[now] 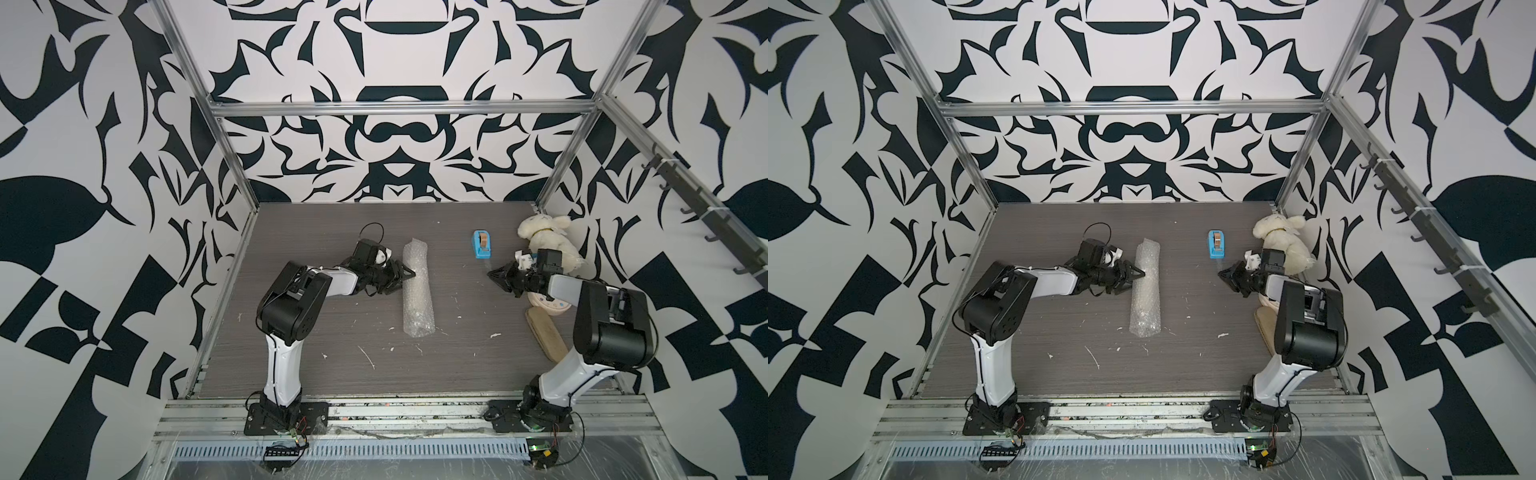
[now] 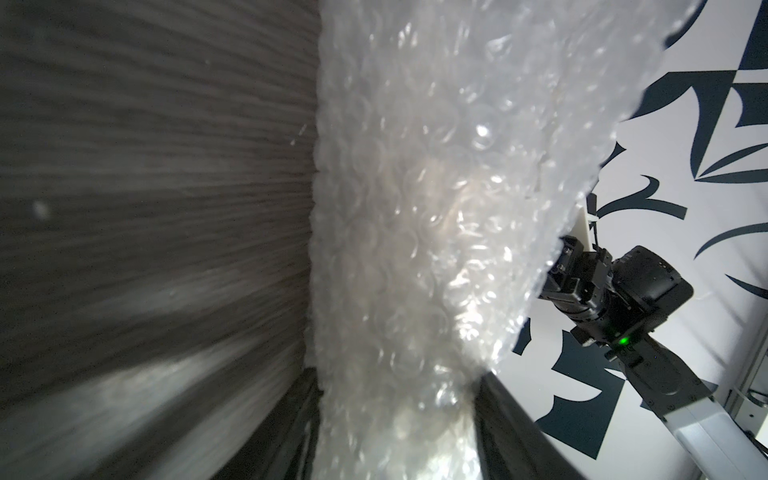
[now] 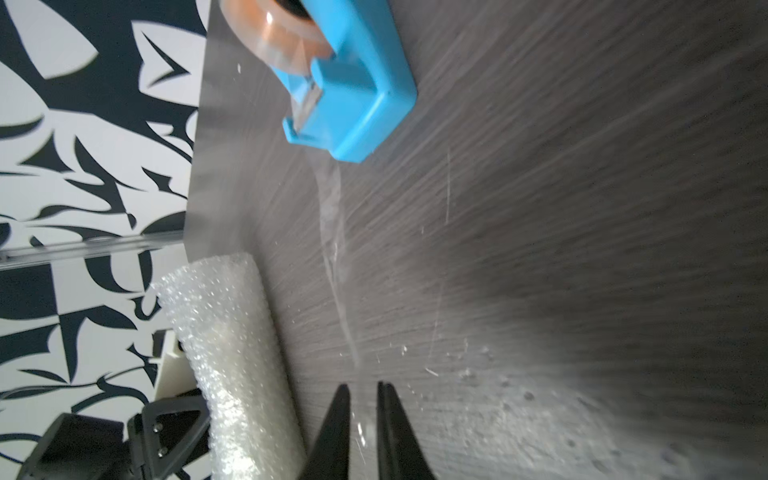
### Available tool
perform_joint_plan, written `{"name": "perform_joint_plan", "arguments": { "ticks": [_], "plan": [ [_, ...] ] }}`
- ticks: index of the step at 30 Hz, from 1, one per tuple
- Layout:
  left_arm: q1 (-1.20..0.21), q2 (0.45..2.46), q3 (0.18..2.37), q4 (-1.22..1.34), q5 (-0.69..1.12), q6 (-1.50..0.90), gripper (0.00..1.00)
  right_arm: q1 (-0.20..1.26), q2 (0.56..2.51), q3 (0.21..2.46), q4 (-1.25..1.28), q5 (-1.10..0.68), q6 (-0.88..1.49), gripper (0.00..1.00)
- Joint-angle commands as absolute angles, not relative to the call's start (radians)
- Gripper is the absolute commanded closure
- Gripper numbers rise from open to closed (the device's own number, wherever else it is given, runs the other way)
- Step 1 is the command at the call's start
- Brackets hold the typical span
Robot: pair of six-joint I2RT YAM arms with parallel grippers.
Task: Wrap vases in bubble wrap
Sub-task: Tear off the tape using the Tape Cutter.
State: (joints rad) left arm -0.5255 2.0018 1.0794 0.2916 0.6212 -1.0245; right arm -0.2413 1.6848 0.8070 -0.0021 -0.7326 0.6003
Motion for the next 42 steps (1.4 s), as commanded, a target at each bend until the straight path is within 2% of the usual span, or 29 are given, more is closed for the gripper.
{"name": "perform_joint_plan", "arguments": {
  "ticks": [1, 10, 13, 21, 30, 42],
  "plan": [
    [-0.524, 2.014, 1.042, 0.166, 0.563, -1.014, 0.40, -0.243, 1.640, 0.779, -0.088, -0.691, 0.554, 0.76],
    [-0.524, 2.016, 1.052, 0.160, 0.566, -1.009, 0.40, -0.289, 1.473, 0.719, -0.189, -0.560, 0.471, 0.74],
    [-0.525, 2.023, 1.058, 0.158, 0.568, -1.009, 0.40, -0.290, 1.452, 0.732, -0.186, -0.554, 0.431, 0.69],
    [-0.523, 2.030, 1.065, 0.153, 0.563, -1.009, 0.40, -0.289, 1.675, 0.827, 0.085, -0.667, 0.429, 0.54],
    [-0.524, 2.028, 1.065, 0.143, 0.555, -1.012, 0.40, -0.280, 1.951, 0.965, 0.342, -0.811, 0.587, 0.53],
    [-0.524, 2.040, 1.074, 0.134, 0.549, -1.017, 0.40, -0.250, 2.003, 1.021, 0.336, -0.870, 0.616, 0.56]
  ]
}}
